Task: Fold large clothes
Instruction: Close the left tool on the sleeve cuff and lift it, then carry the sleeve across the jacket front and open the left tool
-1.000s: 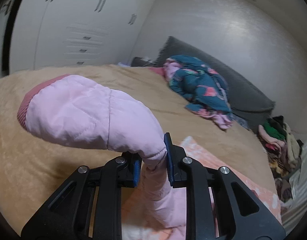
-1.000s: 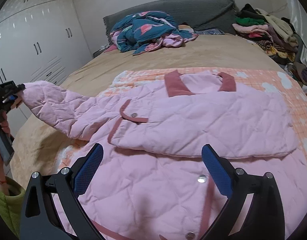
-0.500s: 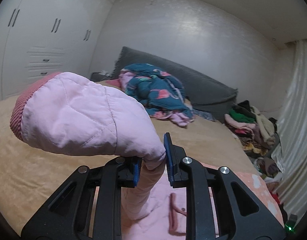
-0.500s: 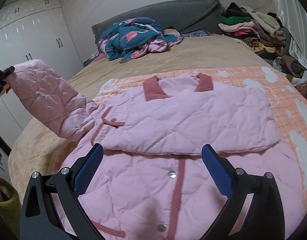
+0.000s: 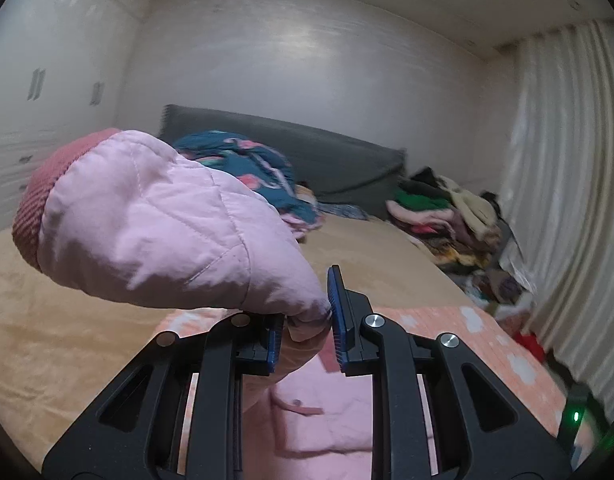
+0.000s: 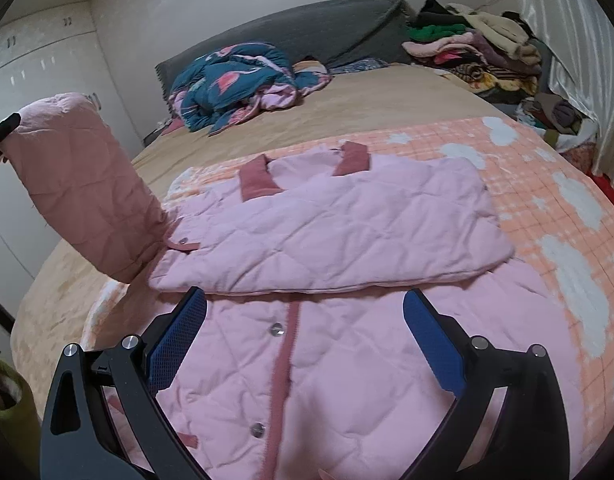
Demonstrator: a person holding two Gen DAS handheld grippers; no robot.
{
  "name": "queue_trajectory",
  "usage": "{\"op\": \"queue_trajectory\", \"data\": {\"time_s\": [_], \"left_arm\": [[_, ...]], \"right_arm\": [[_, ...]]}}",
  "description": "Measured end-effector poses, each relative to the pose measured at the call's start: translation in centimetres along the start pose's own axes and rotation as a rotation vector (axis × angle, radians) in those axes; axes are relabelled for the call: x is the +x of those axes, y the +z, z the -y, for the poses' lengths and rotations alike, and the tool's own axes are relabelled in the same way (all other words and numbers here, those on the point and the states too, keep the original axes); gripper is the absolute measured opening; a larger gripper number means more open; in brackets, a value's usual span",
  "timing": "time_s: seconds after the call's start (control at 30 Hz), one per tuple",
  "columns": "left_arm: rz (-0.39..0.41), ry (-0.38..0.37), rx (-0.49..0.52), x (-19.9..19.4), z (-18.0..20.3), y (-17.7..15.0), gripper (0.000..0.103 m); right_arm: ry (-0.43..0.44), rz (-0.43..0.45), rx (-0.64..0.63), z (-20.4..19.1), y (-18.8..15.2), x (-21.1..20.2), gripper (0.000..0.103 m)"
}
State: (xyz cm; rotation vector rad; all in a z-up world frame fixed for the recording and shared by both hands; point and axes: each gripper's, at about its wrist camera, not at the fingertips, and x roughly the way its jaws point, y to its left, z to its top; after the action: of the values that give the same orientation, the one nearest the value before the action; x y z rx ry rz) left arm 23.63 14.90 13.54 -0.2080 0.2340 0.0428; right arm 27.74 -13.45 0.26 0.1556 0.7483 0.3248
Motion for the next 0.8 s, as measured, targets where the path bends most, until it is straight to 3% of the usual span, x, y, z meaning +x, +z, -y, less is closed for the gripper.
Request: {"op": "queue_trajectory", "data": {"time_s": [0.3,0.8], "left_arm": [[-0.079,-0.15,0.119,2.1,5.7,-3.1,0.013],[-0.285,-0.234,0.271,6.7,11.9,-11.2,0.01]], "right_arm": [[-0.053,0.02,0.066,3.6,-0.2,-1.9,0.098],[-0.156,0.029,0.158,9.5,-1.5,-3.8,0.098]]}}
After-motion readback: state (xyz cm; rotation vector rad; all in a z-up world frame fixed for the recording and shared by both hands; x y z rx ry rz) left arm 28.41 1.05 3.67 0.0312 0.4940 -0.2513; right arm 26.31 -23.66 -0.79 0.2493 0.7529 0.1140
